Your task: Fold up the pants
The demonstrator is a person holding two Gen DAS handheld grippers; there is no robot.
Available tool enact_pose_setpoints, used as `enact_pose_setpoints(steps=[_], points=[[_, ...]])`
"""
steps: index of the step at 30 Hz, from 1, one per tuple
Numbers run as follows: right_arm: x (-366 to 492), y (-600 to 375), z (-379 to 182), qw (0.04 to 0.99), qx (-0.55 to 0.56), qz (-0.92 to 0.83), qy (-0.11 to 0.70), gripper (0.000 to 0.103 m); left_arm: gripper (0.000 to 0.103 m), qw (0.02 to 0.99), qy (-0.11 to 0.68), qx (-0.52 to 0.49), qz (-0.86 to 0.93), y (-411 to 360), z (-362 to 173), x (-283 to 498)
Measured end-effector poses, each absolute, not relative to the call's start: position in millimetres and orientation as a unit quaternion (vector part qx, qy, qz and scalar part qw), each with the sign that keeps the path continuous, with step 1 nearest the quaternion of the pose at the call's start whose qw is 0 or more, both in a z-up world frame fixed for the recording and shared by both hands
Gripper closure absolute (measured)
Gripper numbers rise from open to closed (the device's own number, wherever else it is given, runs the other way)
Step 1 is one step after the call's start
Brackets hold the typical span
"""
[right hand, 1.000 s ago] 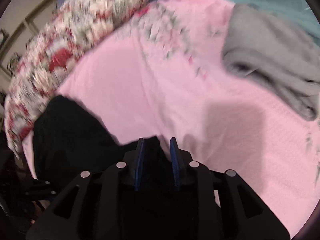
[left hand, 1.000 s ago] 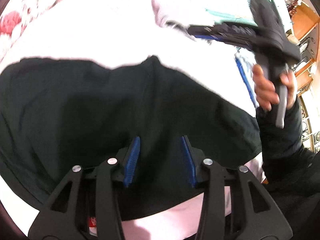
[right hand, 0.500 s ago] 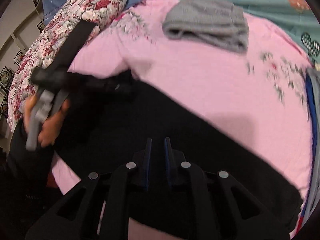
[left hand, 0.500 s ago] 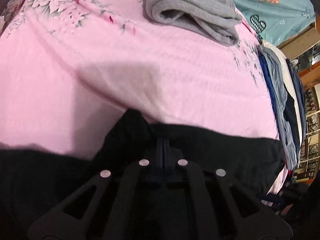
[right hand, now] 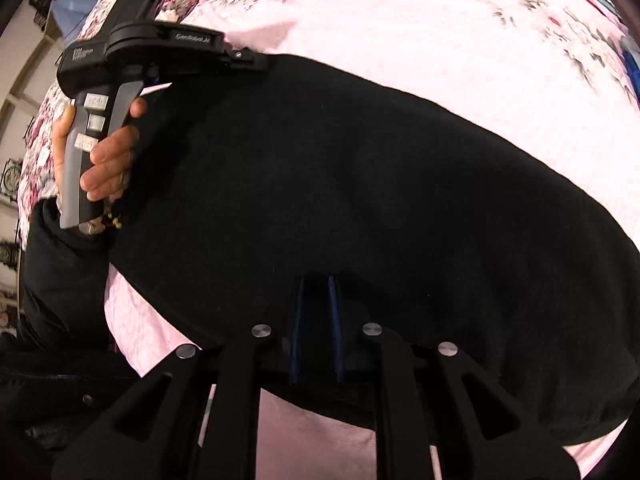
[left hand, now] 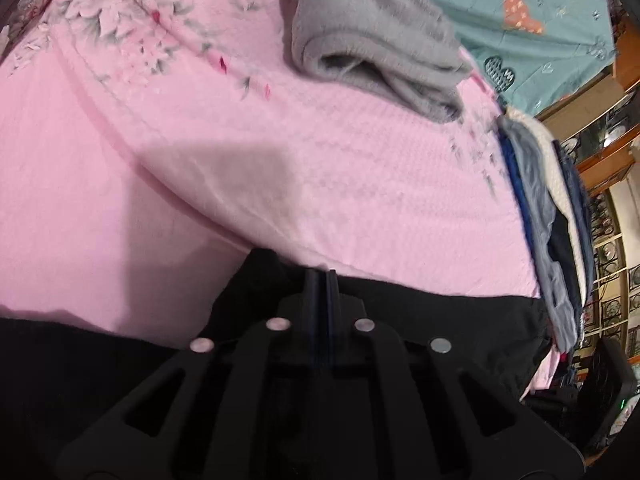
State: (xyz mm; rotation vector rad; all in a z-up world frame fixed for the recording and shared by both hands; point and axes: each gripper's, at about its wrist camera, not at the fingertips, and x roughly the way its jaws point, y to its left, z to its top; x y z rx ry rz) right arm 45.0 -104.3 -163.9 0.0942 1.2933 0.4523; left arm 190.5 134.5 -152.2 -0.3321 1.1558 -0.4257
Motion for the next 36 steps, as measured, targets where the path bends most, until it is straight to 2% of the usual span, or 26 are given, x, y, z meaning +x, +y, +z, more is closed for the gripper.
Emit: enact_pose_setpoints(steps=[1,2,3,4,5,11,17,25,36], points=[[46,-116,-156,0.784,0.07,0.196,0.584,0.087,0.094,0.811,0.524,-0.163,-0.203,139,-142,183],[47,-126,-150,0.793,0.088,0.184,0.574,0.083,0.086,0.819,0.509,-0.167,-0.206,145,-131,173],[47,-145,-140,0.808,0.112,0.159,0.556,0.067,0.078,0.826,0.497,-0.169,-0.205,149,-123,165],[47,-160,-132,0.819,0.127,0.138,0.542,0.051,0.061,0.837,0.484,-0.167,-0.192,154,-115,155],[44,-184,-122,0.833,0.145,0.107,0.522,0.05,0.056,0.844,0.478,-0.165,-0.179,158,-111,148],[5,-333,-97,0.841,0.266,-0.051,0.469,0.049,0.056,0.816,0.515,-0.223,-0.139,194,-134,93],[-57,-440,-123,0.787,0.386,-0.105,0.47,0.049,0.057,0.802,0.533,-0.243,-0.111,207,-157,53],[-49,-462,-164,0.746,0.441,-0.091,0.491,0.049,0.056,0.808,0.534,-0.229,-0.098,206,-156,48],[-29,-470,-174,0.77,0.446,-0.062,0.451,0.049,0.056,0.811,0.543,-0.201,-0.086,195,-152,50]])
